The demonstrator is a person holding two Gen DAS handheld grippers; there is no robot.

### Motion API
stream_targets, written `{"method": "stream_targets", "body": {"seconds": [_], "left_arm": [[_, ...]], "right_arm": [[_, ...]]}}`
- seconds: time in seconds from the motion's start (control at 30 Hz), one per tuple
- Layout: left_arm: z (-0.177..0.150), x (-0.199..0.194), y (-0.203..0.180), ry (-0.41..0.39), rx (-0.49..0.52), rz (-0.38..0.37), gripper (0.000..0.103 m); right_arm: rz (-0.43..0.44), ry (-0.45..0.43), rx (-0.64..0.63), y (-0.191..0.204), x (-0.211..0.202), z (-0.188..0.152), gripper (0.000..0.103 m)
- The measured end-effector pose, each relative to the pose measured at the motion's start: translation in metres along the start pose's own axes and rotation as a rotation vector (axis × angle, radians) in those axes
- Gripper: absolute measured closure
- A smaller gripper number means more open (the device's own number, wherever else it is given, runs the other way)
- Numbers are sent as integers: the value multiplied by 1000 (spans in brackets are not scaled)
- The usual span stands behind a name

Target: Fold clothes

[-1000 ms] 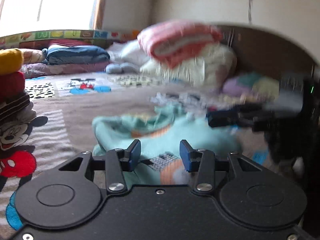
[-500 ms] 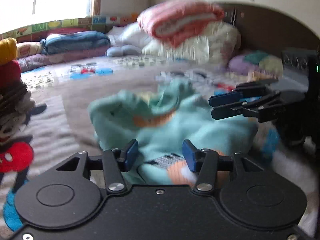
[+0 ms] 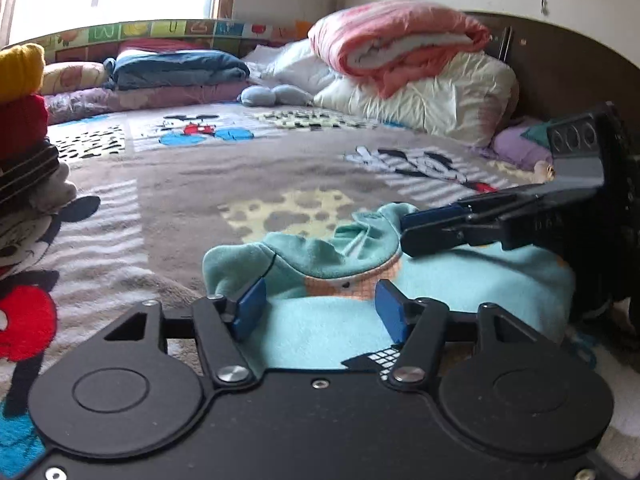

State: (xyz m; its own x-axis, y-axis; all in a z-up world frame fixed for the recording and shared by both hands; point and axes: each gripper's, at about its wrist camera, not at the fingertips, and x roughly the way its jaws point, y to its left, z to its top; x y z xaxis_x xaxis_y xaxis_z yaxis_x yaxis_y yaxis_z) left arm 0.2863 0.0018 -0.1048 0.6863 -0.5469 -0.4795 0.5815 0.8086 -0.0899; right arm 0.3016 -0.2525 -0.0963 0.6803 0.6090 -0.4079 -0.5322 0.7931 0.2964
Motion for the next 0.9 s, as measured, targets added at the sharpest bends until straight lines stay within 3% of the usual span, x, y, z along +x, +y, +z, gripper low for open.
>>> {"method": "stream_targets", "body": {"seconds": [0.13,0.23,0.3,0.4,0.53,0.7,0.83,0.9], "left_arm": [[-1,4,-4,19,22,7,43],[-2,-4,-11,-15,55,28,43],[0,-14,-13,-57,52,47,42],[4,-38,-8,-131,-88,58,41],[-2,-66,2,-172,-315,66,40],[-22,-77,10,-97,-569,41,40],[-38,-82,10,-66,-750,-32,37],[-41,-78,8,-45,-794,-60,37]], "right_arm": [[21,23,46,-6,5,-4,49],[-5,18,9,2,4,-6,50],[-30,-38,-31,12,-8,-8,51],[-71,-108,1,22,-34,-8,47],[-89,-116,272,9,-60,-18,37],[-34,-130,552,-5,-83,-41,34],[9,-110,669,-4,-82,-58,31],[22,-93,710,-5,-77,-62,31]]}}
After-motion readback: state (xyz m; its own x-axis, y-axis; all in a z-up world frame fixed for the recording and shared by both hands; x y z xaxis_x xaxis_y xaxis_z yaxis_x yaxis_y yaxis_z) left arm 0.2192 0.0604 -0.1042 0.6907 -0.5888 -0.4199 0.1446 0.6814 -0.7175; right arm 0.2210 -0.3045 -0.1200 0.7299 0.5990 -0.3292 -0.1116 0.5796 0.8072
